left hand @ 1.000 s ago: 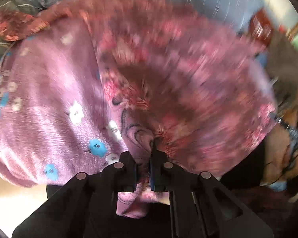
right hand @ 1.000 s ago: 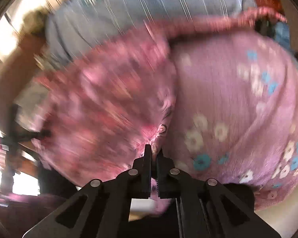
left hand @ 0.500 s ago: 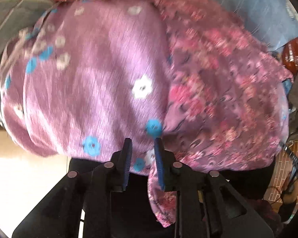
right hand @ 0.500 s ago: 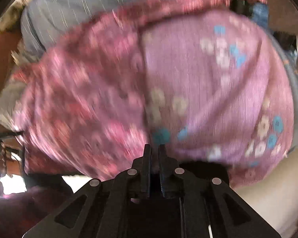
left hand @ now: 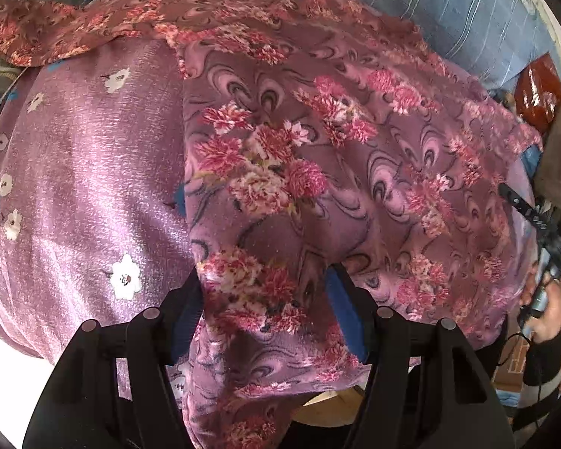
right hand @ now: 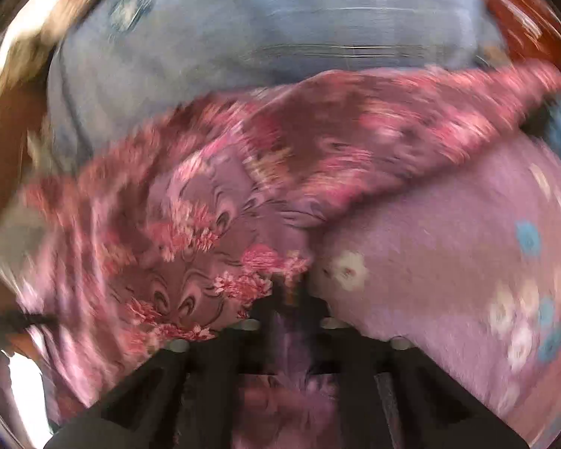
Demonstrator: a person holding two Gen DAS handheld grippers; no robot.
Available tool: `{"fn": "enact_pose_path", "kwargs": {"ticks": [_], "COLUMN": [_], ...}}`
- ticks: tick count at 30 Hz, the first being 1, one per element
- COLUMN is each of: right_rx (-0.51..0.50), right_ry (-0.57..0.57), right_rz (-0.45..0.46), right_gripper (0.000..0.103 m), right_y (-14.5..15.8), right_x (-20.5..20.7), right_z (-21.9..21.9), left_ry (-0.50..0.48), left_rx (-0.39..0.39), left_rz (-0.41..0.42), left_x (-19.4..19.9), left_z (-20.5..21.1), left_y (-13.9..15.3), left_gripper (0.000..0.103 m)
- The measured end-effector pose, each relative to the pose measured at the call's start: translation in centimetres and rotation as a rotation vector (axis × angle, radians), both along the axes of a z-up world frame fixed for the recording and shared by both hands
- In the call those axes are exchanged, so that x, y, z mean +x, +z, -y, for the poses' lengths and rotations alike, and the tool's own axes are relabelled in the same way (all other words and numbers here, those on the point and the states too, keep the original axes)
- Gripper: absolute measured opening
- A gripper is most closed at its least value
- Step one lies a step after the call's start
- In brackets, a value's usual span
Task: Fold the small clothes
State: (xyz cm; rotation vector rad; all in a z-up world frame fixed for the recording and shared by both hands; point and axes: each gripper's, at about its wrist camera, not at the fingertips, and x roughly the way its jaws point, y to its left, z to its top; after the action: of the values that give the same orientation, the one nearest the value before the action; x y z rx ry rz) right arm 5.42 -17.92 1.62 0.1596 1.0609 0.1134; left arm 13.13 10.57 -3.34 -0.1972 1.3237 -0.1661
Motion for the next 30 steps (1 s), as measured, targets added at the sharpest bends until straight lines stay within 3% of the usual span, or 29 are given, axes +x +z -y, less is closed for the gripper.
{"fn": "enact_pose_path", "kwargs": {"ticks": [2,4,5,8,10,12,13,14,16,18,22,26,27,28,30], "right_rx": [-0.013,0.025,0.039,0.02,0.041,0.101,0.122,0.139,0.182,0.159,0.006,-0.139,-0.177,-0.222,-0.297], "right_ry": [0.007,-0.068,-0.097,-0.094,-0.094,-0.103,-0.106,-0.106,-0.07,0.0,0.131,0.224,0.254,0.312,0.416], "right_rz": [0.061,0.113,0.108,-0.016,-0.027,0.059,0.1,0.122,0.133,0.111,0.022,-0.09,-0.099,-0.09,-0.046], "right_gripper": [0.003,0.003,0.003,0.006,0.013,0.014,0.022,0.038,0.06,0.062,0.061,0.057,0.046,0.002,0.001], "right_y": [1.2,2.2,1.9,-1.0,0.4,3.1,4.2,5.1,6.5,6.2,2.7,-2.1,-2.7,-3.2,-2.6], "right_x": [0.2,0.3,0.6,1.4,1.8,2.1,2.5,3.3,6.3,9.6,16.7,20.7,21.0,20.9,20.5], "right_z": [0.0,1.8,2.8,3.7,3.8,4.6,4.9,5.0,4.4,2.6,-2.3,-5.4,-6.1,-7.0,-8.8], "left_ry": [0.022,0.048,0.058,0.065,0.04,0.02,0.016,0.012,0.011,0.009,0.03,0.02,0.012,0.006,0.006], "left_rx": [-0.03,-0.038,-0.037,-0.017,-0.011,-0.014,-0.027,-0.051,-0.087,-0.105,-0.154,-0.2,-0.192,-0.188,-0.198], "left_rz": [0.031,0.068,0.073,-0.012,-0.007,0.034,0.047,0.06,0.07,0.082,0.09,0.144,0.17,0.192,0.239], "left_x": [-0.6,-0.1,0.0,1.3,1.8,3.0,3.7,4.8,7.1,10.2,14.3,16.7,17.1,17.2,17.1], "left_z": [-1.6,-2.2,-2.4,-2.5,-2.0,-1.3,-1.2,-1.0,-0.3,1.0,2.1,2.7,2.8,2.8,2.5], "left_y": [0.7,1.3,1.2,-0.5,-0.3,0.8,1.3,1.9,2.2,2.3,1.6,2.0,2.0,2.0,1.7], "left_gripper": [0.063,0.065,0.065,0.065,0.065,0.065,0.065,0.065,0.065,0.068,0.068,0.068,0.069,0.069,0.069]}}
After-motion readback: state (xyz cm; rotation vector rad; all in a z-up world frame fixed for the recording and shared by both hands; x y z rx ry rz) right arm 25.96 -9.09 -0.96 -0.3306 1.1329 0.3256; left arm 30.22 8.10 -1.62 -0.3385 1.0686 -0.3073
